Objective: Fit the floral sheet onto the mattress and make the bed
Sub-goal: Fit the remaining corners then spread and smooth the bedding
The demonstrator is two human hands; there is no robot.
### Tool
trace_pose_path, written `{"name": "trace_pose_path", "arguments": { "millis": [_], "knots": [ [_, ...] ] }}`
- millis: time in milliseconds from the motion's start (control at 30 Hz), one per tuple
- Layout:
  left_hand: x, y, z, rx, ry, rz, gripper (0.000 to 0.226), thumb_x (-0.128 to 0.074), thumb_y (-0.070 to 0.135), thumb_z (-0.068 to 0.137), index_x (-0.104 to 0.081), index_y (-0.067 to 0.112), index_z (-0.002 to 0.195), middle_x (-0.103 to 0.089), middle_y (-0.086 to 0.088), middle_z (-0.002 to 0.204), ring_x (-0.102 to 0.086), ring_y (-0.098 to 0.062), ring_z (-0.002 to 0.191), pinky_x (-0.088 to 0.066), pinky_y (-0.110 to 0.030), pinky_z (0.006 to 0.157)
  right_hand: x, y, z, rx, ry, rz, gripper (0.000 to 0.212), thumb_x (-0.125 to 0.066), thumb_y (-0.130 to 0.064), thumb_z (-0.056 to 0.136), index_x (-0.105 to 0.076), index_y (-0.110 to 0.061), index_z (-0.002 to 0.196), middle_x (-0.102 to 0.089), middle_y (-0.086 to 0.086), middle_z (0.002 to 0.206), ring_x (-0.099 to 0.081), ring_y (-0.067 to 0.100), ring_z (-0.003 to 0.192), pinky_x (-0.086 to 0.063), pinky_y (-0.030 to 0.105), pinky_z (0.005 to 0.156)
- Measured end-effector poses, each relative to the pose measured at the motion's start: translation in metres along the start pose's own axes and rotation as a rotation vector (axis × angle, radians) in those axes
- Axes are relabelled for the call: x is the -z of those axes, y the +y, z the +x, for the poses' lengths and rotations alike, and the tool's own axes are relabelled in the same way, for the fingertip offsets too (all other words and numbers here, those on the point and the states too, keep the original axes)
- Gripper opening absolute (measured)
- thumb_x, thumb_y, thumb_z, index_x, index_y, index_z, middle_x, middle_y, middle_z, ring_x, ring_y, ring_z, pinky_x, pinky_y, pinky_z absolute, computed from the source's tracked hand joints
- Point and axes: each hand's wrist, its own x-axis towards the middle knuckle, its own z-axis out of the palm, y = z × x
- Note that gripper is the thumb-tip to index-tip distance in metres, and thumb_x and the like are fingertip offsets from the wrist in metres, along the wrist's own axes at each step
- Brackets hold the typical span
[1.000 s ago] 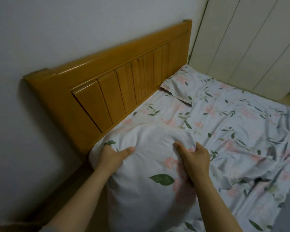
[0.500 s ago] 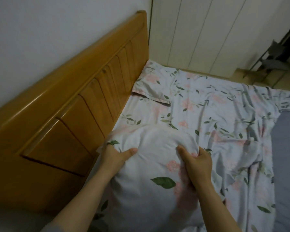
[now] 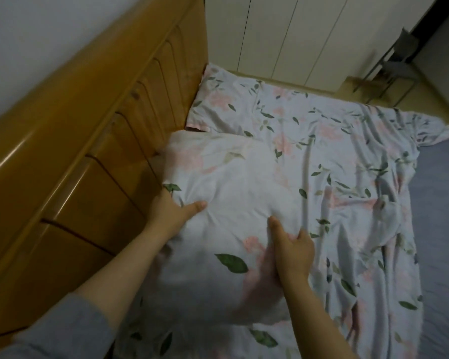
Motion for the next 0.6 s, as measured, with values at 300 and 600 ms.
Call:
{"name": "trace_pose_path", "arguments": {
  "millis": [300,600],
  "knots": [
    [-0.047,-0.177,-0.042,0.225,-0.270,0.282,0.072,-0.069,0.038,0.081,-0.037,0.014,0.141,-0.038,-0.010,0.143,-0.044,-0.028,0.125,-0.041,-0.036,0.100,-0.076,0.166,-0.029,-0.445,-0.422,-0.358,0.068,-0.055,-0.039,0.092,-0.027,-0.009,0.146,-0.036,0.015,0.149,-0.038,0.031,0.134,-0.036,0.042,0.107],
    [-0.095,-0.270,-0.068,0.405,-0.376,0.357,0.068,-0.059,0.036,0.090,-0.028,0.014,0.145,-0.027,-0.009,0.151,-0.032,-0.027,0.136,-0.035,-0.037,0.109,-0.082,0.248,-0.044,-0.558,-0.594,-0.543,0.071,-0.056,-0.046,0.089,-0.029,-0.012,0.145,-0.036,0.014,0.148,-0.039,0.030,0.133,-0.036,0.040,0.109]
  ]
}}
